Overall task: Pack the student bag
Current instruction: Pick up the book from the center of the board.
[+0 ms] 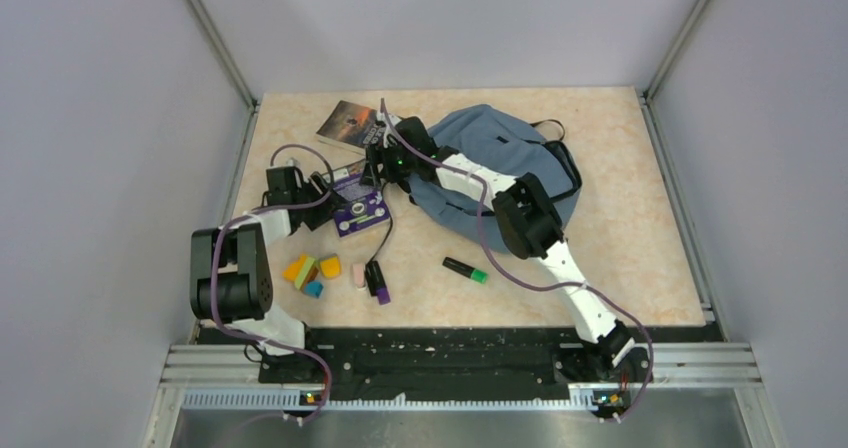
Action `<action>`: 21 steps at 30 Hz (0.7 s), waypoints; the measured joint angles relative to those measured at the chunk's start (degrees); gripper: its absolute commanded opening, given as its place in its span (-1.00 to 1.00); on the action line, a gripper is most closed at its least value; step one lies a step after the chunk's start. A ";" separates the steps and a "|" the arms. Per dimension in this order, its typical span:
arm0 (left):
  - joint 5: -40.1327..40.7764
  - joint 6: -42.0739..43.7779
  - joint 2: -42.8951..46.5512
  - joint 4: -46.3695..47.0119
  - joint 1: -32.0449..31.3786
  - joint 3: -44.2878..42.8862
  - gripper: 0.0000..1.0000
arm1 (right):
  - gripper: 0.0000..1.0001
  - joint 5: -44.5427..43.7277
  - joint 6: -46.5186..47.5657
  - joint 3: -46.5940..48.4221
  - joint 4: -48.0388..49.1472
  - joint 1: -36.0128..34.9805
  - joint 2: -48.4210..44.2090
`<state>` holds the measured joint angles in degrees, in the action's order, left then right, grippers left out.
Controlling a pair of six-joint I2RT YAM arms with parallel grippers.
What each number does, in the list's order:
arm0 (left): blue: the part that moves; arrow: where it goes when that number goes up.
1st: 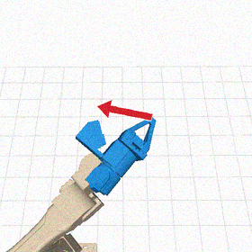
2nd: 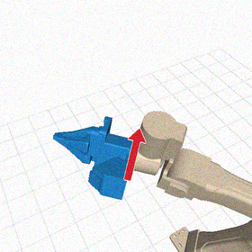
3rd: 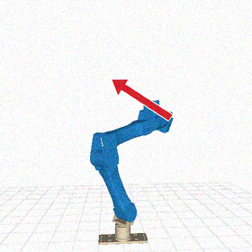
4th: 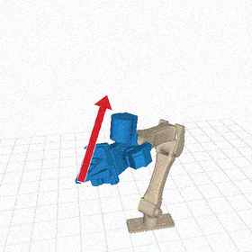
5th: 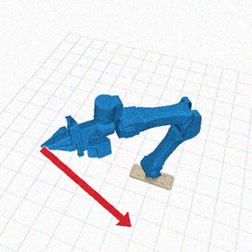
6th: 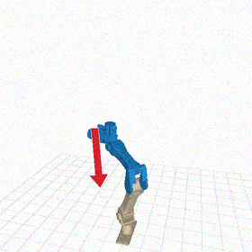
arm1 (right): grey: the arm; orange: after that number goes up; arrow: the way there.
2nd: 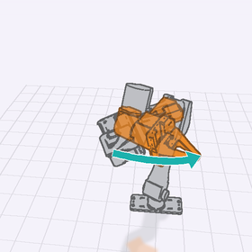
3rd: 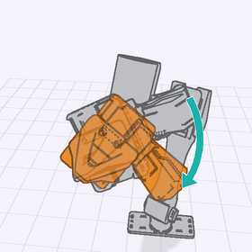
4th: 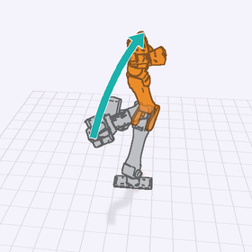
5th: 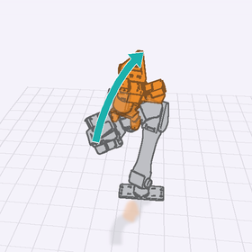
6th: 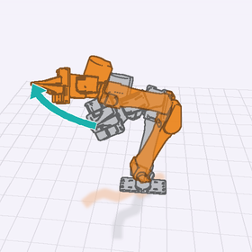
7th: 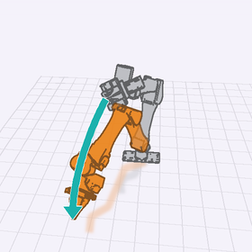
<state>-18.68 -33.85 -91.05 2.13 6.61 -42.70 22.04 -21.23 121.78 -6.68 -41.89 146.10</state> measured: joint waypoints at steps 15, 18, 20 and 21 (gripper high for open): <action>-1.53 -0.17 -1.20 -0.46 0.74 0.07 -0.16 | 0.20 6.40 -4.37 4.81 -0.70 0.26 3.87; -1.55 -0.07 -1.20 -0.61 0.83 0.11 -0.19 | 0.10 8.50 -7.52 0.63 5.70 0.52 3.41; -1.60 0.04 -1.20 -0.66 0.90 0.15 -0.21 | 0.06 9.07 -9.03 -2.49 8.57 0.70 2.16; -1.62 0.13 -1.18 -0.70 0.90 0.15 -0.21 | 0.04 9.29 -9.70 -3.91 9.75 0.74 1.55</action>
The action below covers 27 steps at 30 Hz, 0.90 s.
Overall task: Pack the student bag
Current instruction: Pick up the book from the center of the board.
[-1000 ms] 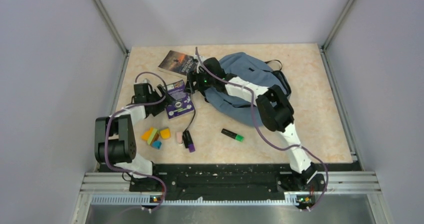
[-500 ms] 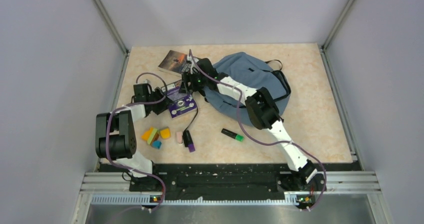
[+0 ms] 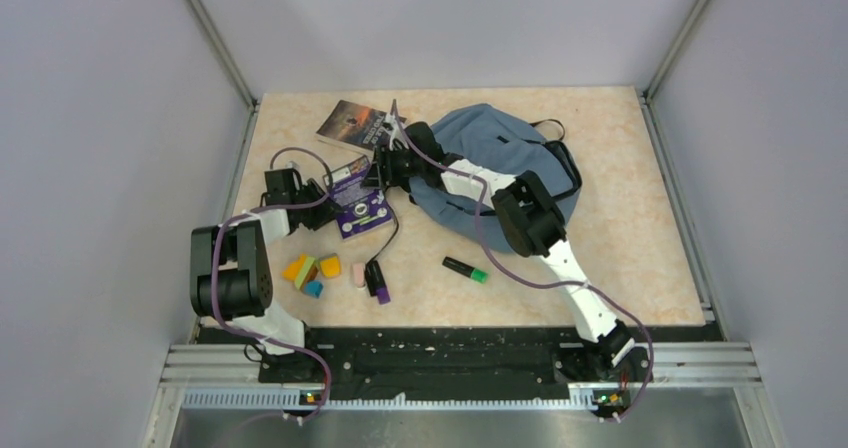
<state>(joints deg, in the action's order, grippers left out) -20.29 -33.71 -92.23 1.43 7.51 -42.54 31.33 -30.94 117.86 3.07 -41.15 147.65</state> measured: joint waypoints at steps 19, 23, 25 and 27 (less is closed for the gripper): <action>-1.36 1.49 6.43 0.07 -0.13 3.41 -0.06 | -1.00 6.67 -1.90 -2.75 -0.70 -2.40 -1.05; -0.96 2.54 16.11 -0.44 -0.52 3.78 0.27 | -1.00 6.01 -0.94 -7.96 -0.85 -3.08 -5.95; 0.35 3.26 22.86 -1.86 -0.61 3.85 0.40 | -1.00 5.75 -0.39 -11.41 -0.55 -3.50 -9.60; 1.70 4.13 30.75 -3.21 -0.61 3.98 0.51 | -1.00 5.53 -0.07 -15.54 0.79 -3.82 -14.12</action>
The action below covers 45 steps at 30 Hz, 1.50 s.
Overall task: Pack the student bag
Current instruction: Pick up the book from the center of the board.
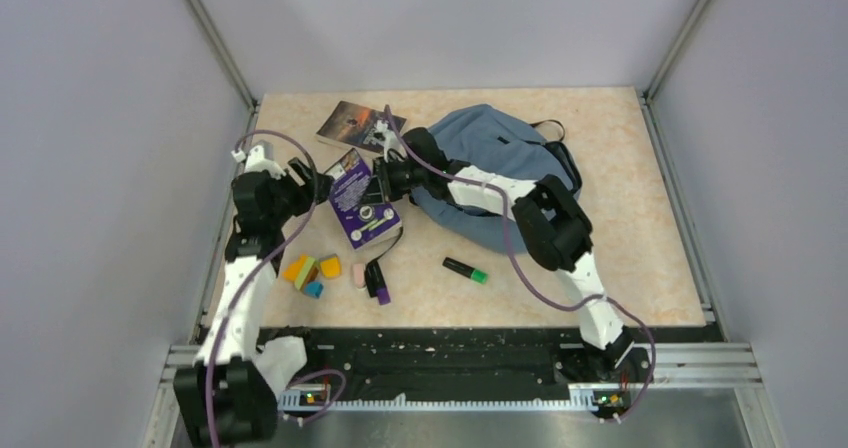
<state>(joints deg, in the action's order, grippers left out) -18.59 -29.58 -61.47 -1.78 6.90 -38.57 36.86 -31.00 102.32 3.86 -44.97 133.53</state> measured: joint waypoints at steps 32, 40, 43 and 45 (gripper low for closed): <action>-28.46 -15.82 28.26 7.93 -0.24 1.55 0.77 | -1.00 7.98 -2.69 -38.25 29.90 -0.31 -45.88; -32.87 -19.93 27.12 15.08 -2.14 2.60 0.55 | -1.00 9.97 -4.04 -38.27 33.00 -0.90 -46.10; -33.46 -20.81 26.21 17.25 -4.17 2.60 0.19 | -1.00 10.47 -3.65 -38.25 32.26 -1.75 -46.07; -33.38 -21.24 25.55 18.12 -5.77 2.60 -0.07 | -1.00 10.95 -2.97 -38.03 31.23 -2.43 -45.97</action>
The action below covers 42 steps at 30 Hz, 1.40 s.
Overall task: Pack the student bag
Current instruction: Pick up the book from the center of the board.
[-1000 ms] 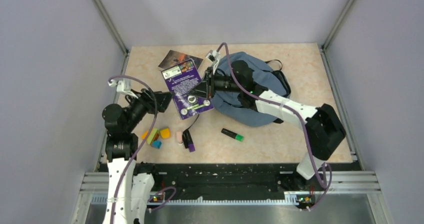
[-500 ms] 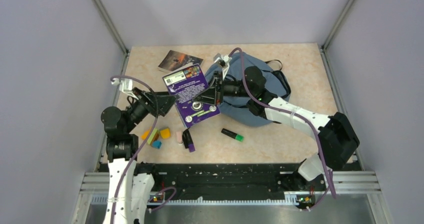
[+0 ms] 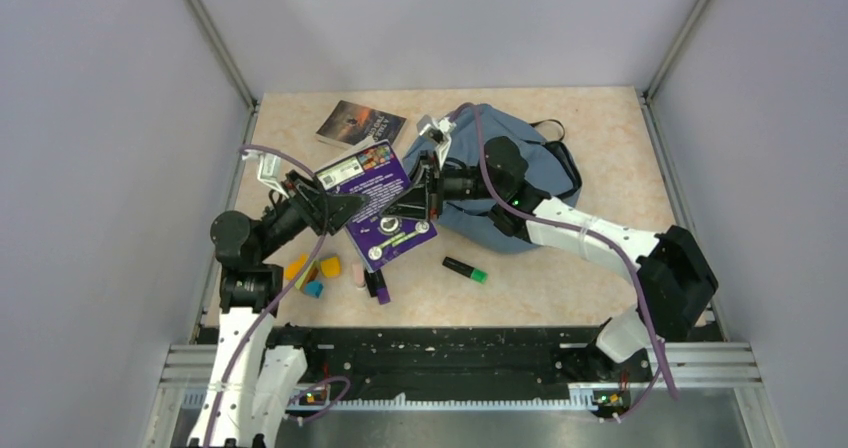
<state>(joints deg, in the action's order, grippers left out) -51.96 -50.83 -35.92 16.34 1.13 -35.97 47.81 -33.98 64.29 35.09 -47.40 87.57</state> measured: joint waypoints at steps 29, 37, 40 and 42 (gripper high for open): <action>-3.61 0.09 3.78 3.76 -2.95 0.61 -1.00 | 0.91 -3.43 15.23 0.11 -21.14 2.67 -5.97; -5.31 0.00 4.31 4.83 -3.28 0.61 -1.00 | 0.07 4.22 8.11 1.81 -11.34 -1.99 -1.73; -5.66 0.00 4.33 4.94 -3.41 0.61 -1.00 | -0.25 5.03 5.66 1.84 -8.55 -1.99 -1.44; -5.68 0.02 4.48 4.94 -3.45 0.61 -1.00 | -0.50 5.03 5.25 1.84 -7.87 -1.99 -1.44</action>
<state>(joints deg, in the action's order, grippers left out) -57.65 -50.81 -31.44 21.28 -2.33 -35.35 52.84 -28.73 66.13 27.22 -49.39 86.13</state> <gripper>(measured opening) 0.267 0.402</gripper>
